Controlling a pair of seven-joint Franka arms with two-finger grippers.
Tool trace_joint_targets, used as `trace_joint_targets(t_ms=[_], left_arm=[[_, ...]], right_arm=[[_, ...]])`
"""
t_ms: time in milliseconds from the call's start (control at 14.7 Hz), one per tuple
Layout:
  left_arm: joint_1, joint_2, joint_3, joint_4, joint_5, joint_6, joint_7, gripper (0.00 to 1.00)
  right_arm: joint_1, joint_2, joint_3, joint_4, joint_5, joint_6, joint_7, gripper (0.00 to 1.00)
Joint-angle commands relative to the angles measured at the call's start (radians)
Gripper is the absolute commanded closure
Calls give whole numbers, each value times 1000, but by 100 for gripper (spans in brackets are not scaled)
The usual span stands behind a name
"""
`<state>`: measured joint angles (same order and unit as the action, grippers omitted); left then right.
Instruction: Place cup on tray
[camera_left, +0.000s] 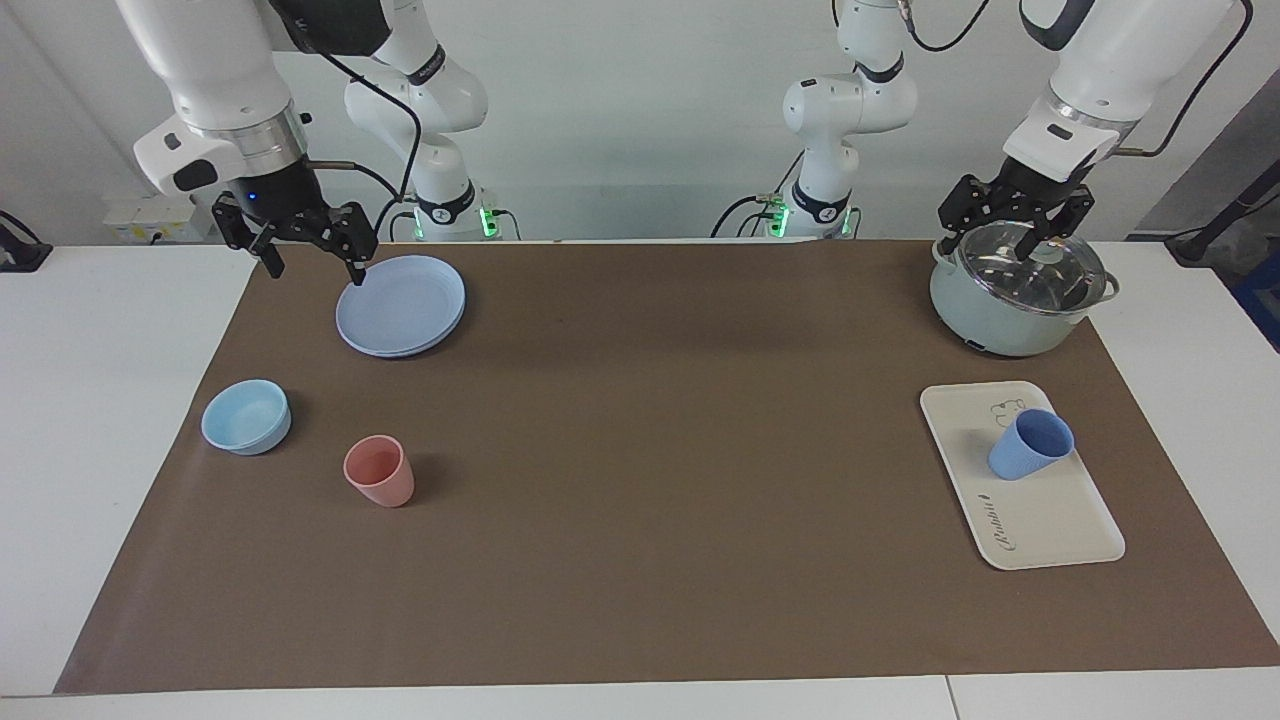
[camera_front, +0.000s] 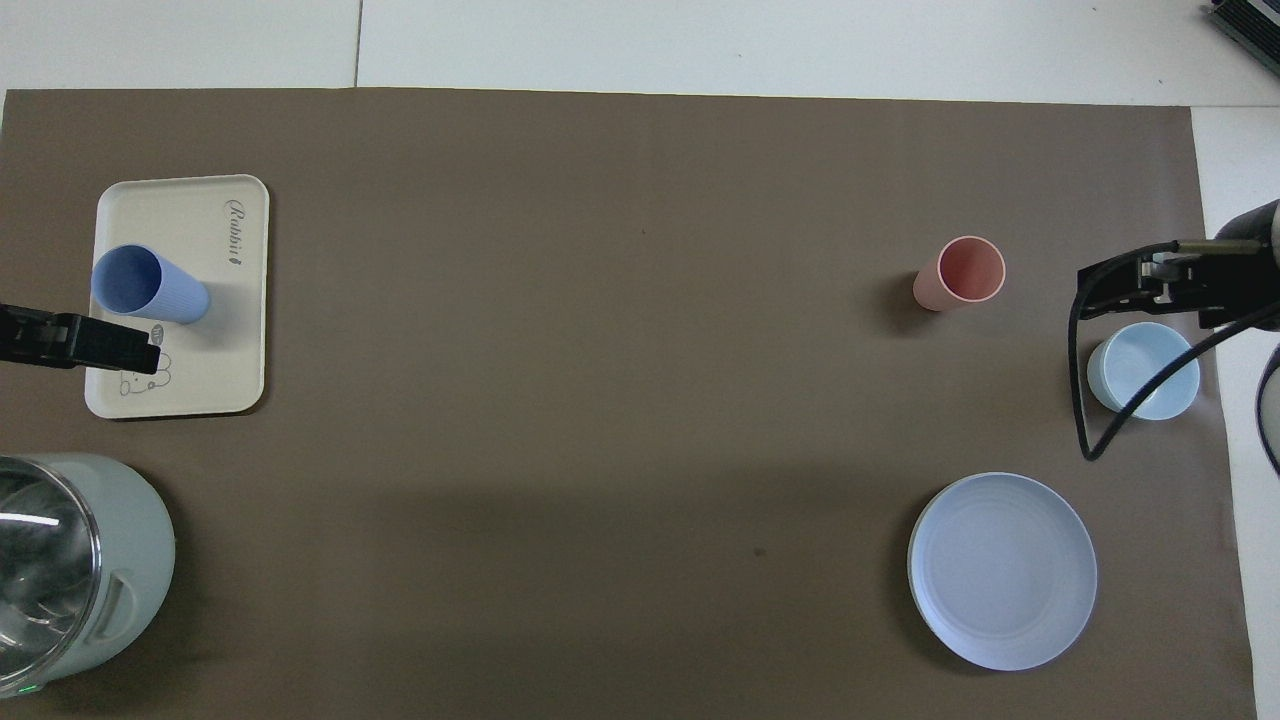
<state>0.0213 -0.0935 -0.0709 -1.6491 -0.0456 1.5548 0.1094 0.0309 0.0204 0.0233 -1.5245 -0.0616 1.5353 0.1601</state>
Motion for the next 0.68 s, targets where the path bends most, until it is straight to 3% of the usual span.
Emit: trace_joint_targets(t_ms=[0,614], left_arm=[[5,-6,-4,11,-8,-38,15,0],[19,-17,-4,-12,15,-36,7,0]], right_arm=[[-16,0,4,-3,-4,-40,-13,0],[-3,-7,4,-20,32,-46,69,0]])
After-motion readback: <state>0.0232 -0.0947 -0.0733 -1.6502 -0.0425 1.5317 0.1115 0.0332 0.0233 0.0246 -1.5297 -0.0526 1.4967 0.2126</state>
